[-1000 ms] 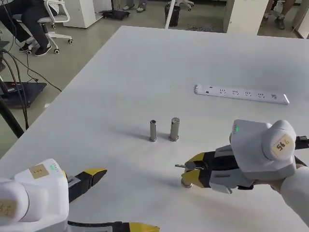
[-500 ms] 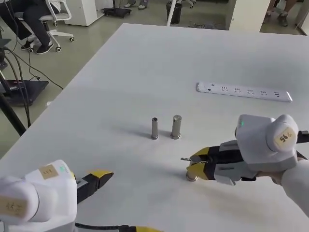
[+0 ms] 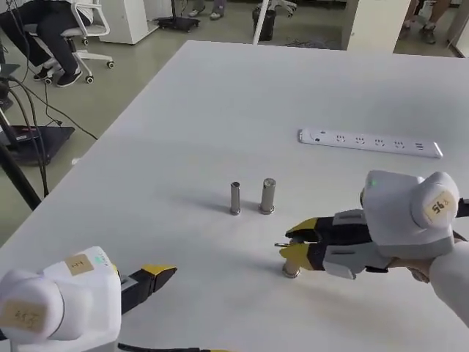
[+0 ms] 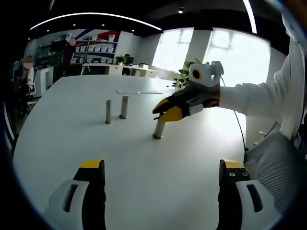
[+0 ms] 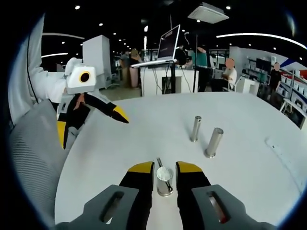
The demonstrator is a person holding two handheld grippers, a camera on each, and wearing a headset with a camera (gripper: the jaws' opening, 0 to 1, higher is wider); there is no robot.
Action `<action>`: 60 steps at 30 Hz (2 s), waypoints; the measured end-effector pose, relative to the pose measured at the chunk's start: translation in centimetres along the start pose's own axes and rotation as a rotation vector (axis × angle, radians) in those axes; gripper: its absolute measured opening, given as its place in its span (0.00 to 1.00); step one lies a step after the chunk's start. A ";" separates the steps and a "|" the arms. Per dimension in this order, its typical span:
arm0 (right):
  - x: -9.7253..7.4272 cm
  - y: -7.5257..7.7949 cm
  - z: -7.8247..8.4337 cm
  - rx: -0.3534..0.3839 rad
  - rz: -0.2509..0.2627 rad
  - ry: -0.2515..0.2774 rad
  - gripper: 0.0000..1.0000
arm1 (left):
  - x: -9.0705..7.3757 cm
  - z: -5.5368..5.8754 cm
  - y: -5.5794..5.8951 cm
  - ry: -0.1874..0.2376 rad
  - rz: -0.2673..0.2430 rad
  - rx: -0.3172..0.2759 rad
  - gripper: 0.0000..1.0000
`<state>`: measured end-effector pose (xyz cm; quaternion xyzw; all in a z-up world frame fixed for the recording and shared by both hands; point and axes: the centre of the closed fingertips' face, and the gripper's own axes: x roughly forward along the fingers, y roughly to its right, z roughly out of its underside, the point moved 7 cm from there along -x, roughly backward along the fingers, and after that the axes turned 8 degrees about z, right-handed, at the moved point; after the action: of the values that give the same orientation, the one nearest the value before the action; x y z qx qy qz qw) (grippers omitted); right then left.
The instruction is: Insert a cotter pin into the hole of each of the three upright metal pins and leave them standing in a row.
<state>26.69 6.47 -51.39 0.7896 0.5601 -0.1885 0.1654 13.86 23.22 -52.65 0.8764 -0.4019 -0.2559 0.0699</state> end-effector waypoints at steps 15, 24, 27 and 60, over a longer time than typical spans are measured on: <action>-4.3 -1.8 -2.3 -0.018 0.078 0.055 0.32 | 0.4 -1.7 0.8 0.025 0.022 0.028 0.99; -7.8 -2.5 -1.9 0.070 0.173 0.089 0.36 | 0.4 -2.8 1.4 0.052 0.031 0.033 0.99; -9.0 -2.7 -1.5 0.103 0.200 0.096 0.40 | 0.3 -3.1 1.6 0.061 0.030 0.031 0.99; -15.8 -5.0 5.7 0.369 0.395 -0.008 0.96 | -0.8 -3.3 1.9 0.072 0.014 -0.012 0.99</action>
<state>16.55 -7.64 -48.99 0.8996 0.3505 -0.2547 0.0546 13.81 22.23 -48.91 0.8818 -0.4037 -0.2260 0.0911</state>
